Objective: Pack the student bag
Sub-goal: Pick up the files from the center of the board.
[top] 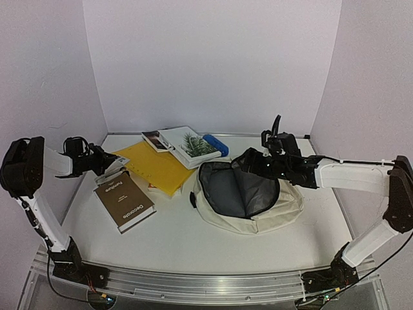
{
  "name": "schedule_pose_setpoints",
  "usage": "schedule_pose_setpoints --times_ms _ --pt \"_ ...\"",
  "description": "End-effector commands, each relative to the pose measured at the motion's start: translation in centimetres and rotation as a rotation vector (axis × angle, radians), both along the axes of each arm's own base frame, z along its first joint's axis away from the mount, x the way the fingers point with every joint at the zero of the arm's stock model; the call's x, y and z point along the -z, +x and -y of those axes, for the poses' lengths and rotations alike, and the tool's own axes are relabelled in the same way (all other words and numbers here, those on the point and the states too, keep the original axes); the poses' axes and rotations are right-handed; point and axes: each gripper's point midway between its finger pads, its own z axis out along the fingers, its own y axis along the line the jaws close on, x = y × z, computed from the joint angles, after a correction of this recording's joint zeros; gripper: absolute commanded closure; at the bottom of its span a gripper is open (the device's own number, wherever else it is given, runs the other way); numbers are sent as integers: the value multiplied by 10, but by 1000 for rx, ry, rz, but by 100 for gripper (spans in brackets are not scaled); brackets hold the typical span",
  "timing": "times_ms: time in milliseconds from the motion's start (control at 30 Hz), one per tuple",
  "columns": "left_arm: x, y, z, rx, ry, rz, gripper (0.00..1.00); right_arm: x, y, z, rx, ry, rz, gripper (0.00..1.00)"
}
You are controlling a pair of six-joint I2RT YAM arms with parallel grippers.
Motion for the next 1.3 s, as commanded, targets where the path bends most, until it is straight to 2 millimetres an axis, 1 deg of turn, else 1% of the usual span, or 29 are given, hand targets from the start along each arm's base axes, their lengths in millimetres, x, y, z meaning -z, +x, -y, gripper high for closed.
schedule_pose_setpoints --times_ms 0,100,167,267,300,333,367,500,667,833,900,1033,1200,1267 --pt "-56 -16 2 -2 29 134 100 -25 2 -32 -54 112 15 18" --pt "-69 -31 0 -31 33 142 100 -30 -6 -59 -105 185 0 18" --pt "-82 -41 0 -43 28 162 100 -30 -12 -78 -140 244 -22 16" --pt "-97 -54 2 -46 28 176 100 -24 -16 -106 -169 336 -82 14" --pt "-102 -58 2 -46 31 180 100 -25 -18 -115 -187 365 -90 13" --pt "-110 -63 3 -49 36 194 100 -24 -19 -124 -201 382 -98 13" --pt "-113 -67 2 -56 38 194 100 -23 -21 -133 -213 394 -104 13" --pt "-133 -85 1 -80 48 223 100 -15 -27 -162 -255 443 -155 13" --pt "-152 -102 -1 -116 44 247 100 -13 -37 -198 -331 526 -200 12" --pt "-163 -110 0 -124 17 264 100 -10 -41 -219 -380 626 -223 11" --pt "-166 -113 1 -124 10 266 100 -7 -40 -227 -392 667 -235 8" --pt "-172 -117 3 -123 -4 274 100 -2 -40 -241 -411 711 -255 7" --pt "-179 -122 4 -128 -21 285 100 8 -43 -255 -426 739 -290 7" --pt "-181 -123 3 -134 -25 291 100 16 -43 -258 -416 745 -319 7"
